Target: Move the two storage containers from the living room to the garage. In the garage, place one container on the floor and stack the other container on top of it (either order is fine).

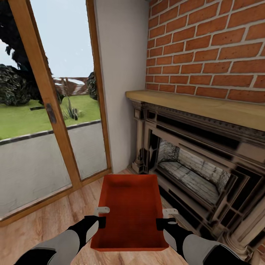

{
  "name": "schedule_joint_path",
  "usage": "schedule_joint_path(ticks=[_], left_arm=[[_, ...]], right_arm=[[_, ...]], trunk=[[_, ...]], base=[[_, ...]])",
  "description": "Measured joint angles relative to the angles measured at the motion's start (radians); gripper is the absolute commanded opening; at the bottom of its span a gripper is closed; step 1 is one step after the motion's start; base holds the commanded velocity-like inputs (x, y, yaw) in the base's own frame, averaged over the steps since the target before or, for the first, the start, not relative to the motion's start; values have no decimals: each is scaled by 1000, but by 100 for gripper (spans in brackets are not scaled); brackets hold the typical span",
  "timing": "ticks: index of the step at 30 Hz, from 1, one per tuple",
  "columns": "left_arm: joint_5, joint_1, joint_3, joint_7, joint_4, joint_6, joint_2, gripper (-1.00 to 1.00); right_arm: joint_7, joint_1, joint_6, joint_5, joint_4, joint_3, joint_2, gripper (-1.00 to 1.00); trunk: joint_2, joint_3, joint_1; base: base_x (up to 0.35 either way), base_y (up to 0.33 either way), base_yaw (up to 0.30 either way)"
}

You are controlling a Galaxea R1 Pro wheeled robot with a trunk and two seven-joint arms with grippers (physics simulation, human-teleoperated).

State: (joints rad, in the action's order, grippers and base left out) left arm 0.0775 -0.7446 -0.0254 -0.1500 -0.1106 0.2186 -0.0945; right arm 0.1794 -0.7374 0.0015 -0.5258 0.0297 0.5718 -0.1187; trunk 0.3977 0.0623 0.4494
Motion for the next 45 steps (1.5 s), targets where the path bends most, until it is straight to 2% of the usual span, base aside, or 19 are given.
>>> schedule_joint_path(ticks=[45], left_arm=[[0,0,0,0,0,0,0,-100]], right_arm=[[3,0,2,3,2,-1,0,-100]], trunk=[[0,0,0]], base=[[0,0,298]])
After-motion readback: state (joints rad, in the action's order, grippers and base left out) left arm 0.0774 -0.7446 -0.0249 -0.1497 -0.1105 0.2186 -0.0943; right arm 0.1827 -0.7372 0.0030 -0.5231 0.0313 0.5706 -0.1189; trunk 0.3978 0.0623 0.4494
